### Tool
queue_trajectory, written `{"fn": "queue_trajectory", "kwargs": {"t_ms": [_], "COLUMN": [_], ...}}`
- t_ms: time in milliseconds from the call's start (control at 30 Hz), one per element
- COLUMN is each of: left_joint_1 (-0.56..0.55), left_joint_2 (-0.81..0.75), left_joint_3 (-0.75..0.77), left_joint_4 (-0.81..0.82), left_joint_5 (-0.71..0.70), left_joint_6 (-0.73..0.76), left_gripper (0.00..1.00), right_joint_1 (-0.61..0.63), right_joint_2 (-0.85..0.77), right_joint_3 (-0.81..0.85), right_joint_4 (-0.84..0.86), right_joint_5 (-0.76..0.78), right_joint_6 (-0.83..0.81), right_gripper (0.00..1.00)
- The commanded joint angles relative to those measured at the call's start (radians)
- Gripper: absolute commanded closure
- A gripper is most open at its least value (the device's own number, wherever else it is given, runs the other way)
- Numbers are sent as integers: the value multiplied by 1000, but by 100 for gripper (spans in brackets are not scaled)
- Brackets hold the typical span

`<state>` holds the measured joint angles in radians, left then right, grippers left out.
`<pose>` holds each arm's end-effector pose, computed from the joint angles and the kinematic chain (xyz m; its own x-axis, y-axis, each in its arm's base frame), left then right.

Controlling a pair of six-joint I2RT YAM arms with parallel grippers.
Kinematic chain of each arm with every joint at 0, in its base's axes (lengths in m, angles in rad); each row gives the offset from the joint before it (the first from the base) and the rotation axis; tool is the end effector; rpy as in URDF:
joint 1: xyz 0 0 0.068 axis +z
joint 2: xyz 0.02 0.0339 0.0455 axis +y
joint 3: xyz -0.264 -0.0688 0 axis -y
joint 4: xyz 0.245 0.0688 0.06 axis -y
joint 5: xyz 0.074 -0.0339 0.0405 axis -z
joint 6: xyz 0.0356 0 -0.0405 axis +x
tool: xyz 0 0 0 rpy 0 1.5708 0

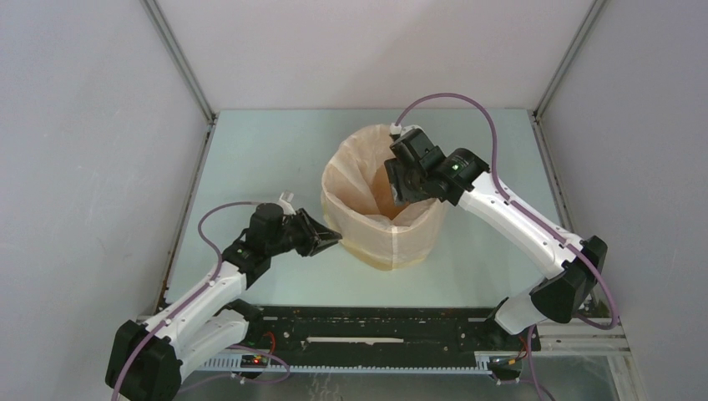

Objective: Put the trash bags into the trash bin

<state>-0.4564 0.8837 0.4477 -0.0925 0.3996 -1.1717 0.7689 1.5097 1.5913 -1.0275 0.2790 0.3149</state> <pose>0.1664 -0.0971 0.2147 -0.8279 -0.5392 -0.1548 -0.1421 0.4686 -0.8719 0.2271 0.2061 0.3690 -0.7254 -0.2875 -0.6254 -0.3450 0.9381 -0.0312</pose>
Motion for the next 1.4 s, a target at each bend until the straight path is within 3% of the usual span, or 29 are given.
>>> {"fn": "queue_trajectory", "kwargs": {"t_ms": [0, 200, 433, 600, 1000, 1367], "left_joint_1": [15, 15, 15, 15, 84, 102], "left_joint_2": [-4, 9, -25, -9, -104, -95], "left_joint_3": [49, 38, 38, 79, 69, 109], "left_joint_4": [-77, -88, -124, -171, -282, -276], "left_joint_5": [-15, 0, -8, -7, -31, -13], "left_joint_6": [79, 90, 96, 133, 214, 217], "left_gripper": [69, 69, 69, 68, 63, 59], "right_joint_1": [27, 14, 1, -1, 4, 16], "right_joint_2": [-20, 77, 262, 299, 48, 216], "right_joint_3": [21, 64, 162, 157, -210, -204], "right_joint_4": [115, 301, 406, 570, 579, 449], "right_joint_5": [-31, -57, -9, 8, -86, -143], "right_joint_6": [-14, -4, -20, -32, -30, -39], "right_gripper": [36, 35, 31, 27, 24, 19]}}
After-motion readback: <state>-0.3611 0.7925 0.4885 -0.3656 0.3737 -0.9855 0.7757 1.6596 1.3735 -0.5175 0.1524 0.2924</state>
